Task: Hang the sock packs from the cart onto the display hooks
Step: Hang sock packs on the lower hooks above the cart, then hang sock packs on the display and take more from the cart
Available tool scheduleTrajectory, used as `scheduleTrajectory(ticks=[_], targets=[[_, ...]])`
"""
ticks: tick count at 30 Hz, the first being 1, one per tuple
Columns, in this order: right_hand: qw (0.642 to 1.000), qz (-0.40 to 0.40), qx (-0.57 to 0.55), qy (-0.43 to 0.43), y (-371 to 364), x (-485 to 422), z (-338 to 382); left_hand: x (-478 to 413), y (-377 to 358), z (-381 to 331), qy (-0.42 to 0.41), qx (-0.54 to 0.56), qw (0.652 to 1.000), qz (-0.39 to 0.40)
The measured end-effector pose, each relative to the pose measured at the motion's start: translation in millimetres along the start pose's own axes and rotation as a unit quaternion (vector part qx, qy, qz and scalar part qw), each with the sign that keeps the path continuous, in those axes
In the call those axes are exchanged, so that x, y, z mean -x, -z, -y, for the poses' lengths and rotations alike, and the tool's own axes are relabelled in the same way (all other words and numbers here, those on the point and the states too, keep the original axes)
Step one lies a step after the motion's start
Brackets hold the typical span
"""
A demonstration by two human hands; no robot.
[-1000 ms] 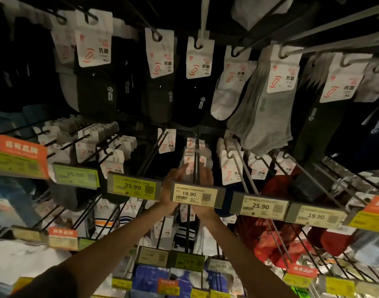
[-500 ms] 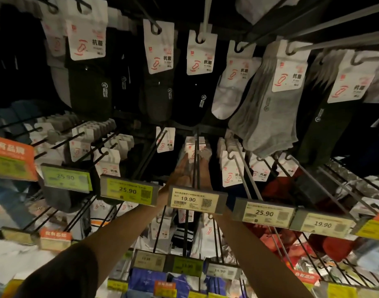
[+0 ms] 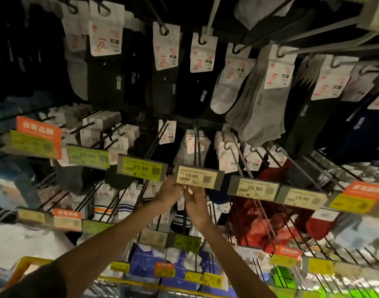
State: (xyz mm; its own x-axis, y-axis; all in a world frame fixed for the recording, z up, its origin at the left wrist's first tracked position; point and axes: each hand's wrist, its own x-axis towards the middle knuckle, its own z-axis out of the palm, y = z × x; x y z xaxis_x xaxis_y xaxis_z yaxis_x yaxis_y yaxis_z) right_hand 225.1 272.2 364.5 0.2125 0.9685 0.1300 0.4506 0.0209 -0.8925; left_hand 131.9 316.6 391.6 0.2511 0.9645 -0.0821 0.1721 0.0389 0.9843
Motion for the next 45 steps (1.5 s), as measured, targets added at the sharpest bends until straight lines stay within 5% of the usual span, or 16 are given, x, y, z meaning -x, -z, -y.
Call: scheduleTrajectory(ticks=[13,25,32,45], targets=[[0.996,0.030,0.081,-0.034,5.9,157.7,-26.9,130.1,13.3,87.4,-0.064,-0.021,0.994,0.083],[0.967,0.127,0.093,-0.200,3.5,289.3,-148.1,253.3,-15.0,219.2,0.137,-0.120,0.979,0.088],[0.947,0.165,0.103,-0.256,-12.7,339.3,-247.1,305.1,-48.2,323.9,0.252,-0.208,0.943,0.064],[0.906,0.333,0.153,-0.212,-133.0,370.8,-380.3,332.5,-76.0,499.9,0.358,-0.209,0.909,-0.051]])
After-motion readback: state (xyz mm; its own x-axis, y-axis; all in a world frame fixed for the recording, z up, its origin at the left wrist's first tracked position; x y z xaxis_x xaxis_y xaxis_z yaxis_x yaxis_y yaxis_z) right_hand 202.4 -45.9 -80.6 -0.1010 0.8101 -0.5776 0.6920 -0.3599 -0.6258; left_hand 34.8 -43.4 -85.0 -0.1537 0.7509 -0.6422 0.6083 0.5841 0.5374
